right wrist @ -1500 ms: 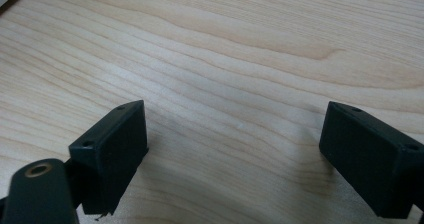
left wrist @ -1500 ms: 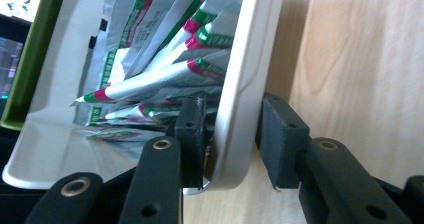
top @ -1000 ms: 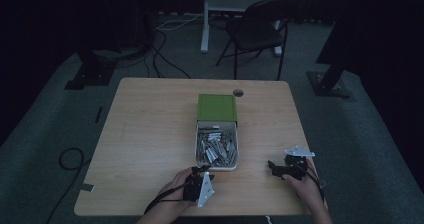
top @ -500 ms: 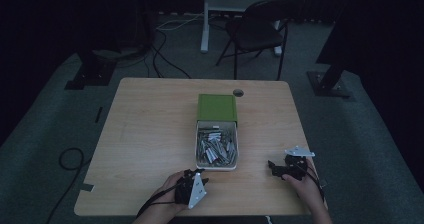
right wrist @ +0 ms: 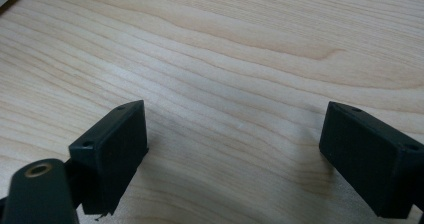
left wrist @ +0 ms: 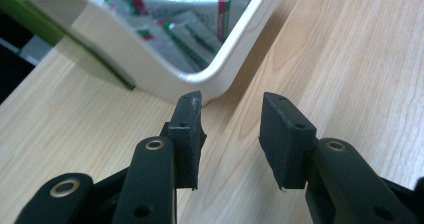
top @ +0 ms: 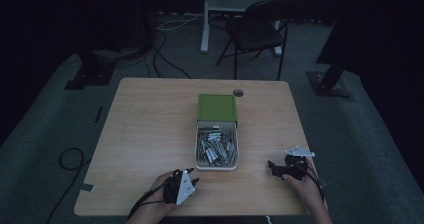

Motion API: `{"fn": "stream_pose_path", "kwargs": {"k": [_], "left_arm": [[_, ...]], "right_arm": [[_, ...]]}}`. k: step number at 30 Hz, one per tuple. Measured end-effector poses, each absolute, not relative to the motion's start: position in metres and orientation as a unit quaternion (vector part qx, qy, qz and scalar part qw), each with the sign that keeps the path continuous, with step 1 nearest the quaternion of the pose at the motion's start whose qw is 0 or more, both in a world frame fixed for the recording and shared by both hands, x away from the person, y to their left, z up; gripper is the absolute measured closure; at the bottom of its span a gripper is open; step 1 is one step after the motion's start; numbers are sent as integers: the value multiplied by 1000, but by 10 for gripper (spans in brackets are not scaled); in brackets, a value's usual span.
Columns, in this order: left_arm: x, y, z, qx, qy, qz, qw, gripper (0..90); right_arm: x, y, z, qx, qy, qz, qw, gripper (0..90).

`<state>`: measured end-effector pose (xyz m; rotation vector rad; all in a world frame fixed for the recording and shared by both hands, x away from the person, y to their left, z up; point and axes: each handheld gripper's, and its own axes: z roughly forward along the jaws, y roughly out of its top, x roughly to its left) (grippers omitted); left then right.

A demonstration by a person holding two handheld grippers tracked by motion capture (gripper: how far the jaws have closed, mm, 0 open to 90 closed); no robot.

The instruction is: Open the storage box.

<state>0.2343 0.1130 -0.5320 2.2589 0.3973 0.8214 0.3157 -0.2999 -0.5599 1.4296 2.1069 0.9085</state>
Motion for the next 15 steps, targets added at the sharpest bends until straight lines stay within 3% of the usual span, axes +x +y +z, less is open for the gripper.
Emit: {"fn": "stream_pose_path", "kwargs": {"k": [15], "left_arm": [[246,154,-531,848,236,305,364,619]], "right_arm": [[316,-300,-560,516,761,328,217,115]]}}
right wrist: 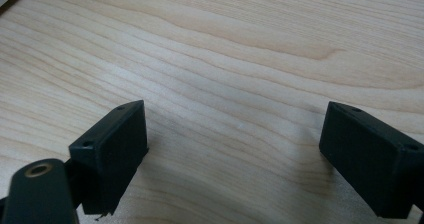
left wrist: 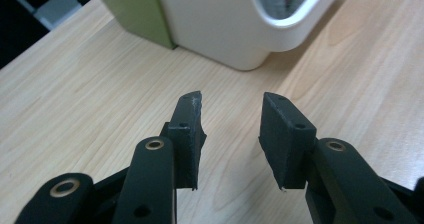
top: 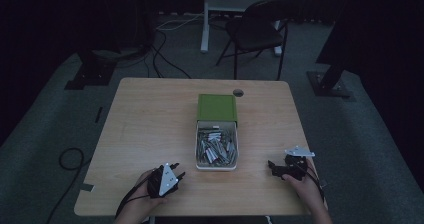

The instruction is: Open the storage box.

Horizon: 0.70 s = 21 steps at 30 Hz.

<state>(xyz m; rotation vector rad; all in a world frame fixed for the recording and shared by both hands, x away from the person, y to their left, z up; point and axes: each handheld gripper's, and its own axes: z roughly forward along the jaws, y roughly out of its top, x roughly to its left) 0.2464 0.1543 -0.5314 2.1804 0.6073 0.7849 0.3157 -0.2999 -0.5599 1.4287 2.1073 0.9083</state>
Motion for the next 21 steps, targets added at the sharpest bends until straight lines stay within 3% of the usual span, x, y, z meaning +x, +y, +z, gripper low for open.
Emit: {"fn": "stream_pose_path", "kwargs": {"k": [21], "left_arm": [[265,211,-539,806,348,288,383,572]], "right_arm": [[316,-300,-560,516,761,328,217,115]]}}
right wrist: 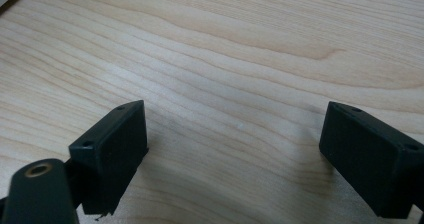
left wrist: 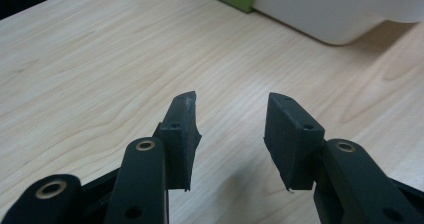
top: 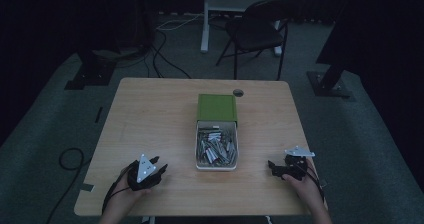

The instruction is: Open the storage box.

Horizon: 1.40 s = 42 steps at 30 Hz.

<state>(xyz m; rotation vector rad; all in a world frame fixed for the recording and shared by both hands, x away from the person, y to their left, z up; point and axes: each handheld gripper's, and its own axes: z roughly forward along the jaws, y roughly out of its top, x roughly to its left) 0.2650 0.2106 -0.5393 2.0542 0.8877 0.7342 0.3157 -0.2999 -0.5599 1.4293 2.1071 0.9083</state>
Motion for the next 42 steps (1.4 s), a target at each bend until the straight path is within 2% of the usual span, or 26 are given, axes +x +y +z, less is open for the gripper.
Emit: {"fn": "stream_pose_path", "kwargs": {"k": [5,6,14,19,23,25,32,34,42], "left_arm": [[268,223,-539,792,374,288,387,536],[269,225,-539,789,380,289,386,501],[273,246,-537,760,431,292,389,407],[275,257,-538,748,447,295,391,302],[276,263,-538,732,466,286,406,256],[277,267,-539,724,478,292,403,188],[276,277,-539,711,502,294,395,187],[276,279,-540,706,512,300,385,145],[275,289,-541,696,546,296,361,143]], "right_arm": [[316,-300,-560,516,761,328,217,114],[316,-300,-560,516,761,328,217,114],[316,-300,-560,516,761,328,217,115],[316,-300,-560,516,761,328,217,115],[316,-300,-560,516,761,328,217,115],[316,-300,-560,516,761,328,217,114],[316,-300,-560,516,761,328,217,114],[316,-300,-560,516,761,328,217,115],[316,-300,-560,516,761,328,217,114]]}}
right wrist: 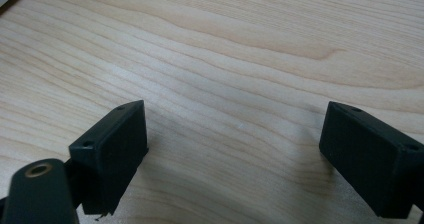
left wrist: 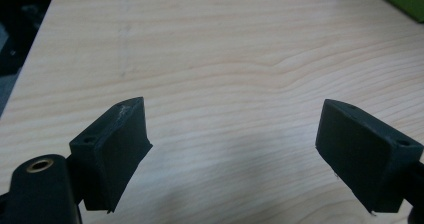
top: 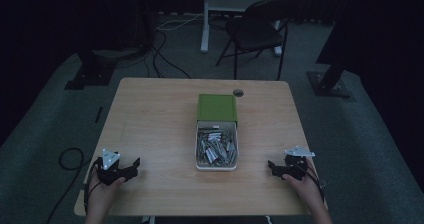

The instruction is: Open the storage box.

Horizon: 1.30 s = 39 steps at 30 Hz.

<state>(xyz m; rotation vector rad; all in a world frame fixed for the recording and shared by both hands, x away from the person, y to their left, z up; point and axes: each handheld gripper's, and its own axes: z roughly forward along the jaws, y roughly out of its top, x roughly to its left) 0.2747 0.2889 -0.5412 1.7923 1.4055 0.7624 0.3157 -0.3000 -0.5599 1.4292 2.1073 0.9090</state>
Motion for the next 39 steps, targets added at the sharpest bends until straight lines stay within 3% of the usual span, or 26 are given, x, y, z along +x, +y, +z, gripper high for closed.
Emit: {"fn": "stream_pose_path", "kwargs": {"k": [20,23,39], "left_arm": [[277,296,-552,688,591,285,308,144],[279,296,-554,700,601,264,283,144],[281,295,-554,691,614,258,282,121]], "right_arm": [[316,-300,-560,516,761,328,216,114],[316,-300,-560,516,761,328,217,114],[318,-299,-560,513,763,329,215,114]]}}
